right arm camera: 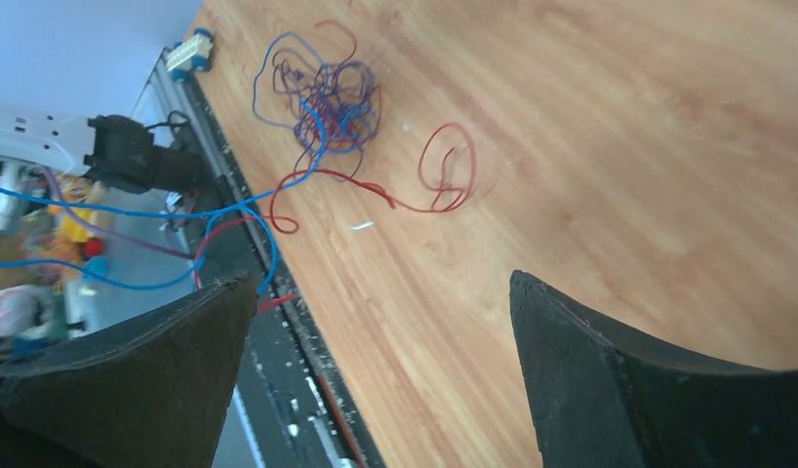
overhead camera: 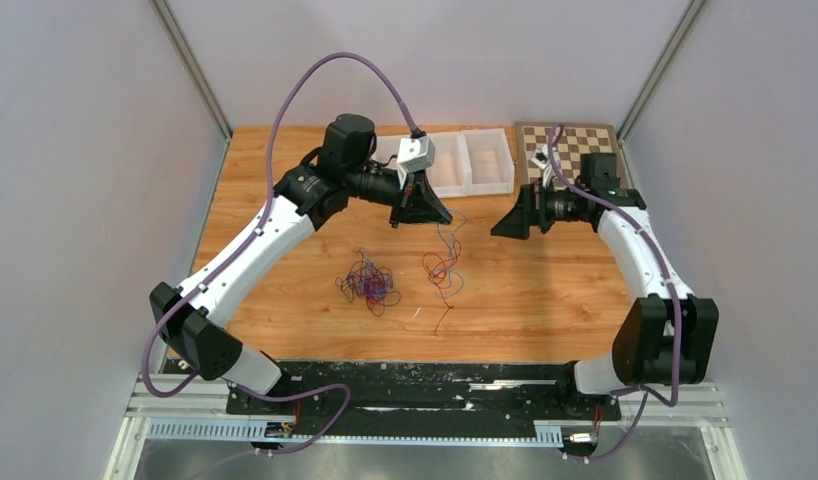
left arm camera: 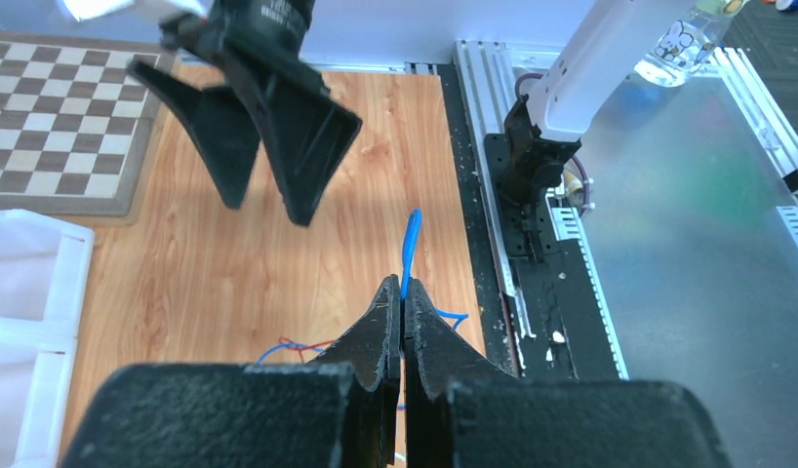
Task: Untangle the cables
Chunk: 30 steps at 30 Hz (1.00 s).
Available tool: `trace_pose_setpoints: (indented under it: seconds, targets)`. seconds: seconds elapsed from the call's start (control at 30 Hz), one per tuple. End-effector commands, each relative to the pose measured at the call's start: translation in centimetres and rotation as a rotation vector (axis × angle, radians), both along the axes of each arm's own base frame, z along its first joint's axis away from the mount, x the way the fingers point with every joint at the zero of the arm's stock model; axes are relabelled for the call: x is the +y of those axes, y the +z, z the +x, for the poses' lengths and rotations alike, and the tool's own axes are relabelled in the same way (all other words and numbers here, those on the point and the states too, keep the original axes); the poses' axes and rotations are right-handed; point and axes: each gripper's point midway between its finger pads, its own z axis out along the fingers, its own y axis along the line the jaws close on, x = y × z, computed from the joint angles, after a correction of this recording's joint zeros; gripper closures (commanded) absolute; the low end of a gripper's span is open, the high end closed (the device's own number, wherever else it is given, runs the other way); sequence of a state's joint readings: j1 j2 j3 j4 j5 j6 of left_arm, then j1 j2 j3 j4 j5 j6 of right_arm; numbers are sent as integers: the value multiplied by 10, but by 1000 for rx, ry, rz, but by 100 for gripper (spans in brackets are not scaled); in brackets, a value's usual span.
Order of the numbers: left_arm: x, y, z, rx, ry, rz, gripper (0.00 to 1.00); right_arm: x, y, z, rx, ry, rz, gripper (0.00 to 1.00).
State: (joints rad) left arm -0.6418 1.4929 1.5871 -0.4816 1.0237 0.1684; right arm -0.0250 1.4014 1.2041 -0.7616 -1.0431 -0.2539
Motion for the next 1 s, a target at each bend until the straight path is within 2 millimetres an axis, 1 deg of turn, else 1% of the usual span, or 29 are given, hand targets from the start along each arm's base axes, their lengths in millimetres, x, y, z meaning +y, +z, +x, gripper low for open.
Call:
trace_pose_setpoints:
  seconds: [0.0,0.1,0.17,0.23,0.27,0.3,0.37,0.47,0.6,0.63,0.67,0.7,0.73,0.77,0.8,0.83,0.87,0.9,0.93,0.97]
  targets:
    - [0,9,-1,-77,-13,-24,100,39,-11,-17,98,72,76,0]
    - [-1,6,3,-81,1,-27,100,61,-25,-29,87,90,88,0]
    - [-1,5,3,-71,8,-28,100,78,-31,-34,55,110,82,0]
    - [-1,3,4,-64,12,-28,100,89,-39,-33,23,112,51,0]
    - [-2,3,4,-62,14,-28,100,90,-45,-31,11,102,32,0]
    - [-1,4,3,-63,15,-30,100,91,-51,-26,3,85,12,3]
    - [-1,4,3,-64,17,-29,100,87,-66,-12,1,24,-35,11]
    - [1,6,2,-69,21,-31,100,85,-80,7,22,-48,-60,28]
    - [7,10,-1,-77,35,-25,100,86,-97,26,66,-105,-73,56]
    - [9,11,-1,-78,39,-25,100,84,-102,30,69,-124,-89,64]
    - [12,15,-1,-82,50,-28,100,80,-109,34,75,-143,-106,73]
    - [15,18,2,-73,65,-30,100,75,-115,39,79,-164,-125,89]
    - [19,25,2,-80,77,-40,100,69,-120,43,86,-182,-138,98]
    - [25,30,8,-65,105,-44,100,62,-124,47,93,-204,-150,100]
    - [31,41,9,-75,120,-59,100,53,-128,51,93,-225,-168,100]
    - [42,54,18,-81,162,-75,100,44,-131,53,94,-242,-191,100]
    - [48,63,20,-87,183,-86,100,34,-135,55,86,-255,-217,100]
    - [63,82,30,-97,236,-110,100,22,-139,55,76,-273,-249,100]
    - [70,94,33,-74,262,-132,100,12,-143,56,68,-290,-275,100]
    - [83,115,40,-99,304,-164,100,0,-149,56,61,-300,-304,100]
